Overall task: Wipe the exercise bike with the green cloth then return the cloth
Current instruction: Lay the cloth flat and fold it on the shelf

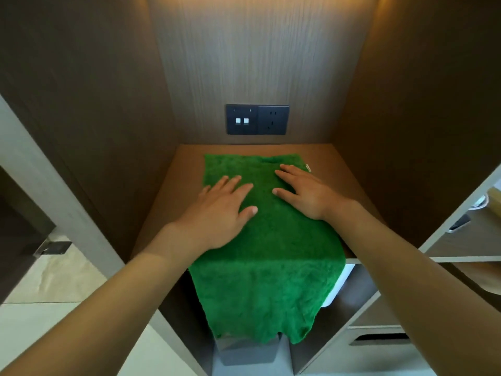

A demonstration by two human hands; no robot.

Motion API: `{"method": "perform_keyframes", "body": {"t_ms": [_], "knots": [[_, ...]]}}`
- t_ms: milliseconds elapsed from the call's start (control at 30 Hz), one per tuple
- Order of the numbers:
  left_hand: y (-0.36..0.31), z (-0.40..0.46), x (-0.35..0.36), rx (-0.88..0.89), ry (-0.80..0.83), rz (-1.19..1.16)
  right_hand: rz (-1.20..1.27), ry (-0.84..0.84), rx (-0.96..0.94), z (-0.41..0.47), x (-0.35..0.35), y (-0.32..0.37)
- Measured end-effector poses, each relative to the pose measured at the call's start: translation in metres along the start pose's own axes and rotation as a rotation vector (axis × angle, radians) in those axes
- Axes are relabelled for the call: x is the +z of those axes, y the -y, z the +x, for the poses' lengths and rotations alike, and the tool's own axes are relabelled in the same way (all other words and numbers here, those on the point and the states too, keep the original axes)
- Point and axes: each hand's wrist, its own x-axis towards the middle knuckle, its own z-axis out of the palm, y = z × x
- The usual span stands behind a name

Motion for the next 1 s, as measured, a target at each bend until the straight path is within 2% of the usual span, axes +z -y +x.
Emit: {"method": "perform_keyframes", "body": {"t_ms": [100,167,267,333,500,800,1000], "knots": [[-0.001,-0.027,0.012,-0.010,0.090,-0.048,-0.051,-0.012,0.007,-0.004,-0.008,0.003],[0.003,-0.034,0.018,-0.010,0.049,-0.077,-0.032,-0.072,0.018,-0.014,-0.013,0.010],[0.007,-0.039,0.026,-0.012,0.003,-0.094,0.127,-0.186,-0.065,-0.045,-0.002,0.037],[0.010,-0.040,0.030,-0.009,-0.001,-0.088,0.163,-0.134,-0.077,-0.065,0.013,0.053],[0.017,-0.034,0.031,0.008,0.023,-0.086,0.040,-0.021,0.026,-0.068,0.026,0.047],[0.021,0.009,0.023,-0.031,0.064,-0.055,0.012,0.019,0.004,-0.031,0.013,0.027],[0.019,0.001,0.028,-0.045,0.055,-0.051,0.020,0.023,0.034,-0.034,0.009,0.031]]}}
